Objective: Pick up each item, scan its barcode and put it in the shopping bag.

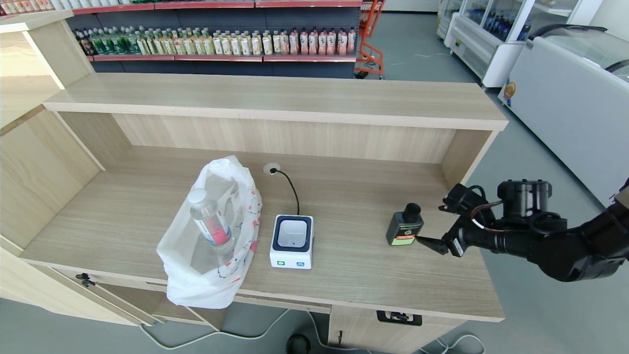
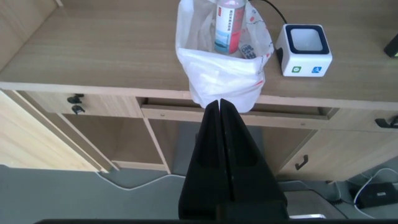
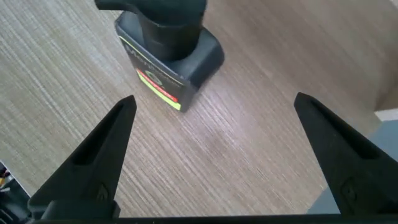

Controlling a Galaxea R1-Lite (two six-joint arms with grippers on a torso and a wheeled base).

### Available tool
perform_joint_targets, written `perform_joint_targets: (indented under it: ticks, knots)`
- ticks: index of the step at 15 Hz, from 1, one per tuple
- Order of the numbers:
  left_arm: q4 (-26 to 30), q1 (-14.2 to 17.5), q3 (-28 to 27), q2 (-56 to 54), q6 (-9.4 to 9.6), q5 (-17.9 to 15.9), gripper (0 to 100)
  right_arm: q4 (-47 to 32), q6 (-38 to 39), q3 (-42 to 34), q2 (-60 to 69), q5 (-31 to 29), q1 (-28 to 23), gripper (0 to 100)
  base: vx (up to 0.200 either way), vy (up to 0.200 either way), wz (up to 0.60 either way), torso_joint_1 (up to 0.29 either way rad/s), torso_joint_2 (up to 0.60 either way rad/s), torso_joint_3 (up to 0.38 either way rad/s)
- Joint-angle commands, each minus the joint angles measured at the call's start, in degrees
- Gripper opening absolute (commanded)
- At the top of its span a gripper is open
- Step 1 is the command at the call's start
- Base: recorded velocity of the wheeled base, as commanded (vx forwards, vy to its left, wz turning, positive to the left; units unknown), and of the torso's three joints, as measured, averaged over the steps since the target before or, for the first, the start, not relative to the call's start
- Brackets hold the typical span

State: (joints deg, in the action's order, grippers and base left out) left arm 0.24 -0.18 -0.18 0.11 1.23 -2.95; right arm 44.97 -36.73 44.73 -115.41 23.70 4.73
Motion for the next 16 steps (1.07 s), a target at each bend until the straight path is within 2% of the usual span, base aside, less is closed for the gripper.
perform_joint_targets:
  ticks: [1,8,9,16]
  knots:
    - [0.0,0.0,0.0,0.0,0.00,0.0,0,-0.1,-0.7,1.3,-4.0,0.3,1.3,100,0.000,0.000,0.00,0.000,0.00,0.000]
    - [0.0,0.0,0.0,0.0,0.00,0.0,0,0.0,-0.8,10.1,-10.8,0.9,5.4,100,0.000,0.000,0.00,0.000,0.00,0.000]
    - [0.0,0.0,0.0,0.0,0.00,0.0,0,0.0,-0.8,10.8,-11.6,0.8,6.0,0,0.000,0.000,0.00,0.000,0.00,0.000]
    - [0.0,0.0,0.0,0.0,0.00,0.0,0,0.8,-1.9,8.7,-10.7,0.4,7.0,0,0.000,0.000,0.00,0.000,0.00,0.000]
